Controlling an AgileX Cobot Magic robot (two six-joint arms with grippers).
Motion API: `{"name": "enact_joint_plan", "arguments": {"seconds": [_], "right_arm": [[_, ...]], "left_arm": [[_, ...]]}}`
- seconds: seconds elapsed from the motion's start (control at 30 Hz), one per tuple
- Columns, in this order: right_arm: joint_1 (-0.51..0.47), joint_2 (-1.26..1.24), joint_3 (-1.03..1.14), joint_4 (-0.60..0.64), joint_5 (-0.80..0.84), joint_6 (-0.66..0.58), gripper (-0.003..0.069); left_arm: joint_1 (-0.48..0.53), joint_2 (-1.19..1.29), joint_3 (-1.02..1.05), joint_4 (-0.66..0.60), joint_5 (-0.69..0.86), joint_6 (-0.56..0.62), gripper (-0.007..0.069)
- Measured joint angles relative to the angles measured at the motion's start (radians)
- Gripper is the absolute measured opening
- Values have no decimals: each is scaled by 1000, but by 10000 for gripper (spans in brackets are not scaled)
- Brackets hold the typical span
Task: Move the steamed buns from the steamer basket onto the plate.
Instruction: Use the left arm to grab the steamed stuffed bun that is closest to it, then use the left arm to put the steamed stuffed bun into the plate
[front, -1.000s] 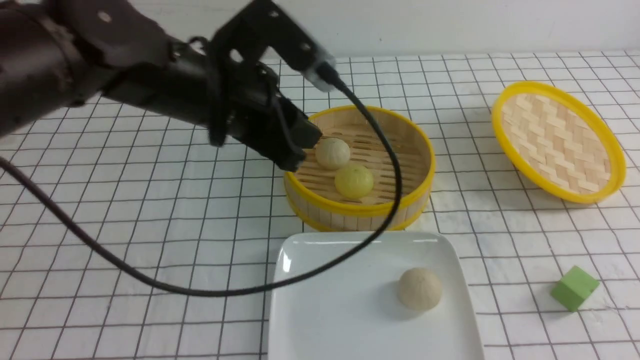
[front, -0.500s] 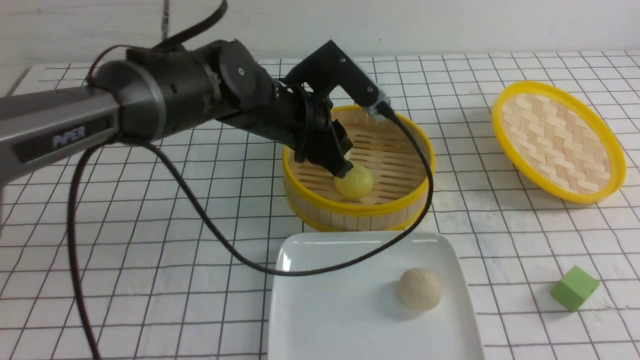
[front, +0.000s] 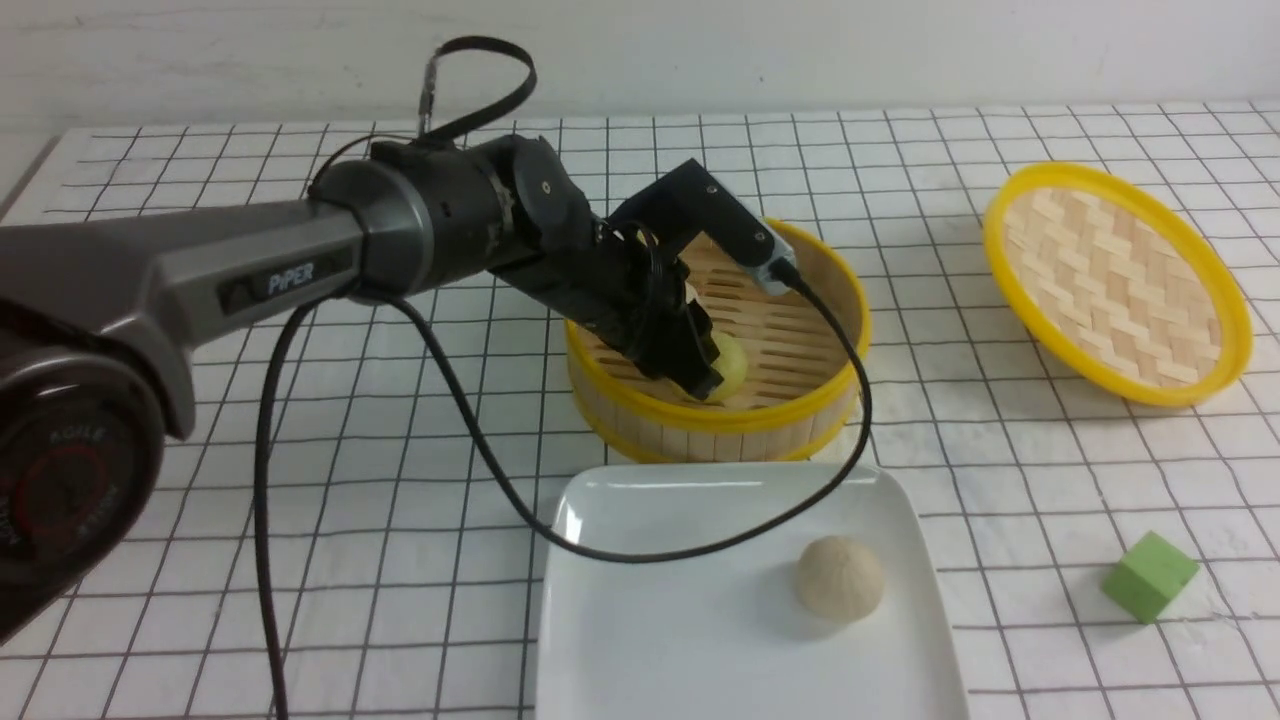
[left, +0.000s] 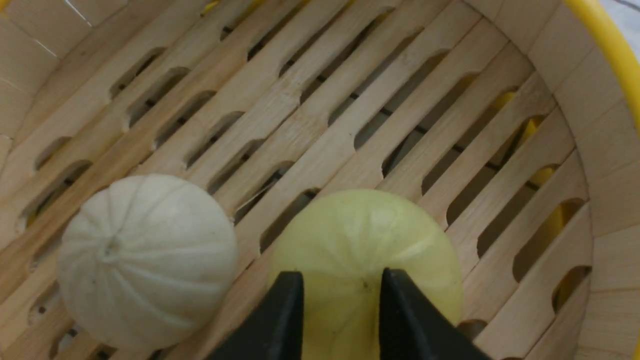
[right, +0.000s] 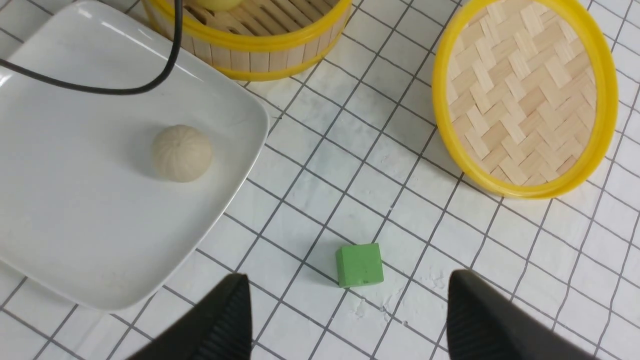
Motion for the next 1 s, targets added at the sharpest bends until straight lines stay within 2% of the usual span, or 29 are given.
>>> {"name": "enact_joint_plan", "arguments": {"seconds": [0.13, 0.23, 0.37, 0.43, 0.67, 0.83, 1.0], "right_arm": [[0, 0, 0, 2, 0, 0, 512], [0, 0, 0, 9, 0, 0, 512], [0, 0, 0, 19, 0, 0, 512], [0, 0, 0, 20, 0, 0, 512], [0, 0, 0, 23, 0, 0, 512], [0, 0, 0, 23, 0, 0, 507], [0, 0, 0, 23, 0, 0, 486]], "left_arm": [[0, 3, 0, -2, -5, 3, 241], [0, 6, 0, -2, -5, 3, 196], [0, 8, -5, -3, 1, 3, 41], [0, 8, -6, -8, 1, 1, 17], [0, -36, -5, -16, 16, -25, 13], [0, -192, -5, -11, 76, -85, 13], [0, -326, -5, 55, 170, -175, 13]]}}
